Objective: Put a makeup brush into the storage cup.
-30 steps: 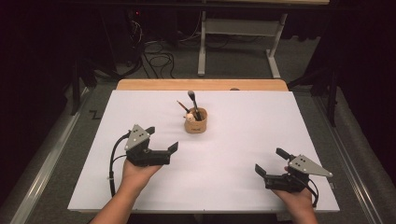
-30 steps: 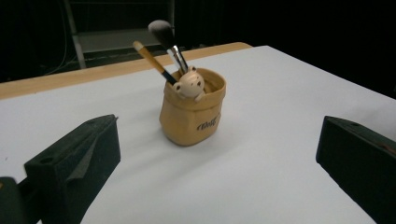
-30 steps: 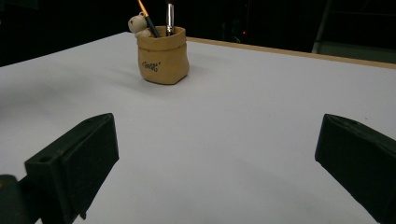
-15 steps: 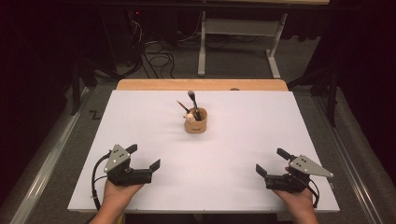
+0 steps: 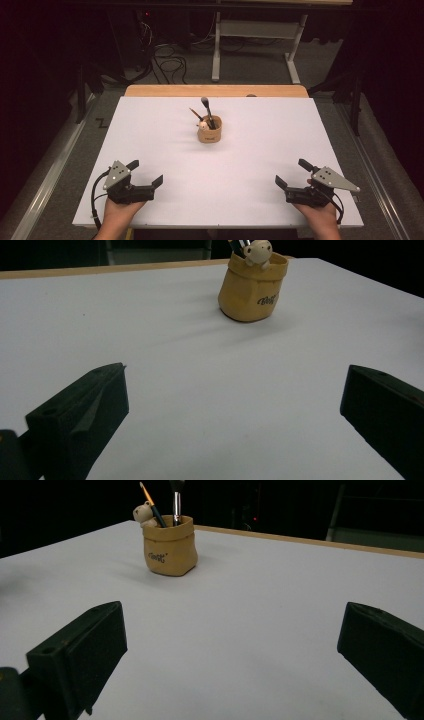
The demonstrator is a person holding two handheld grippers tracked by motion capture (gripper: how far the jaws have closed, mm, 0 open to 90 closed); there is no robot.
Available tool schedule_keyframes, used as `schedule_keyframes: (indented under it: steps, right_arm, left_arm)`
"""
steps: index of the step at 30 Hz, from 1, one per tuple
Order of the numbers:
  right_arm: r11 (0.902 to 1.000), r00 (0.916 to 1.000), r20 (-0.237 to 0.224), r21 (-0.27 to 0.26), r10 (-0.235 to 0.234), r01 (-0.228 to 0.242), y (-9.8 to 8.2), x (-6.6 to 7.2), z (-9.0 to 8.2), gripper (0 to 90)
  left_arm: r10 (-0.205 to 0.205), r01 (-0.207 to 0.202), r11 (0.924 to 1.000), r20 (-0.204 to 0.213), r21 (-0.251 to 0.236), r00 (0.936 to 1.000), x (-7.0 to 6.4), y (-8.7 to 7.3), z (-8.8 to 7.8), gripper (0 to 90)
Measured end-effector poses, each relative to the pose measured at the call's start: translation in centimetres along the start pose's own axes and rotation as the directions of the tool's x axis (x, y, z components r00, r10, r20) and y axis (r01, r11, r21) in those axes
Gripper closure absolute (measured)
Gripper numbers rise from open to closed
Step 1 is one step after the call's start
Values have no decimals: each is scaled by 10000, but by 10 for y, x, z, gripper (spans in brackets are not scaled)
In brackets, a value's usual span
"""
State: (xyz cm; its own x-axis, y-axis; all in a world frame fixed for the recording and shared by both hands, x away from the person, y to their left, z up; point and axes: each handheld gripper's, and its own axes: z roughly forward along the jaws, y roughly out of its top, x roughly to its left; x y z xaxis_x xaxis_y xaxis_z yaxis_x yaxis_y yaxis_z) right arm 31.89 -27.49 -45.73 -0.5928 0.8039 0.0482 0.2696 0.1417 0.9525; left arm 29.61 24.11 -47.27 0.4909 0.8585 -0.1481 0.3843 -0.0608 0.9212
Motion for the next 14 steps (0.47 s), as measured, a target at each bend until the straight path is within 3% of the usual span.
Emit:
schedule_keyframes:
  steps: [14]
  right_arm:
    - [10000, 10000, -23, -87, 26, -26, 0, -4, -1, 4]
  left_arm:
    - [39, -40, 9999, -70, -140, 10000, -1, 1, -3, 1]
